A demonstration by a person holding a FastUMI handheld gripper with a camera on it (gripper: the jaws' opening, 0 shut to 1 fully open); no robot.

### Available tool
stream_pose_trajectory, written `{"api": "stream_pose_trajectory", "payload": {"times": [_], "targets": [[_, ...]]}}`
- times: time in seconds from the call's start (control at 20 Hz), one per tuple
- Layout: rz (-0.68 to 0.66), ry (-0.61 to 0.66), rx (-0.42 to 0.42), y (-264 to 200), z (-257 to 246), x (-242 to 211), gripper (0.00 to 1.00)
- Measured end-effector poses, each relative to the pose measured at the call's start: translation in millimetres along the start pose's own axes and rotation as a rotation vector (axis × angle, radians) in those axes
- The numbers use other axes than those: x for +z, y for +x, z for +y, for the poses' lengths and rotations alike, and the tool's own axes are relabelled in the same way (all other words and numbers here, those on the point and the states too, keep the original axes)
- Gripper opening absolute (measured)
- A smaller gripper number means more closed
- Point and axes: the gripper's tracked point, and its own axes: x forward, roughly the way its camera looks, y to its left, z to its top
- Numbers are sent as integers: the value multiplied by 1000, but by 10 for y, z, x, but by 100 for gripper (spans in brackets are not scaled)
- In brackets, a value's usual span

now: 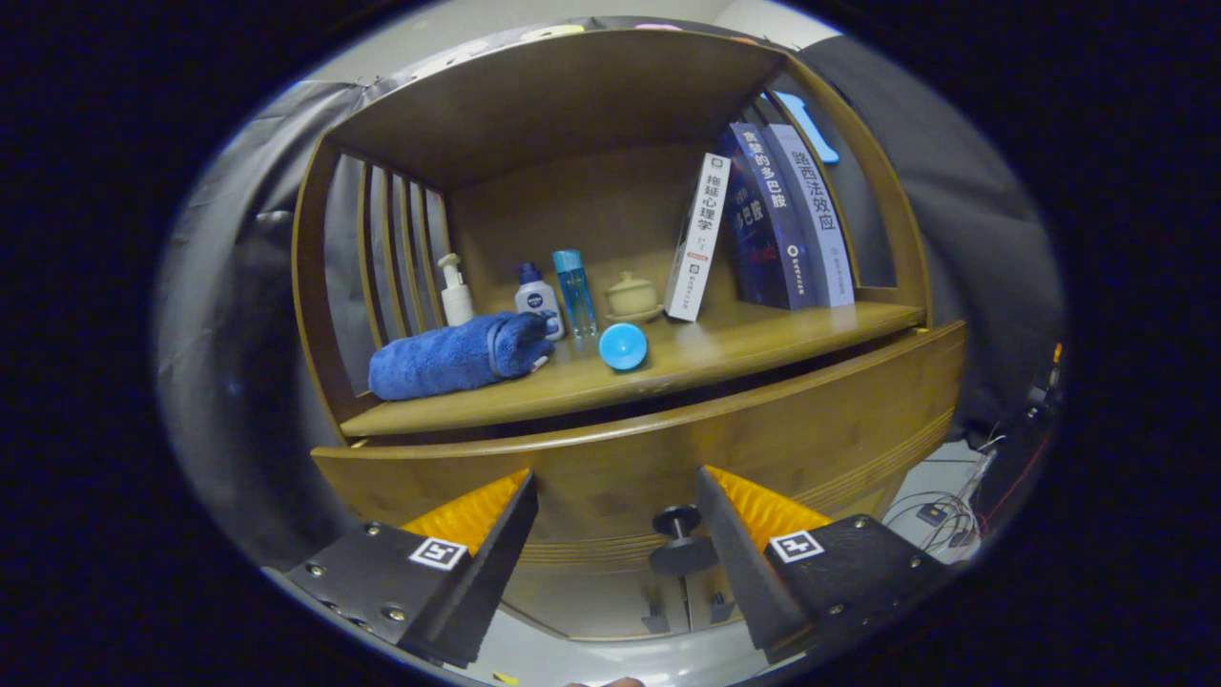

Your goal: Pull open the drawer, take out the items inside it, and place them on the countertop above the cabinet.

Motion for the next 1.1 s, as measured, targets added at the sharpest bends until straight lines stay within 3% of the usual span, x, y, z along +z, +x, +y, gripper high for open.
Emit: {"api": "stream_pose_trajectory", "payload": {"times": [0.5,1.1], "targets": [[-2,12,1,281,5,18,99],[-20,26,2,300,-43,26,98]]}}
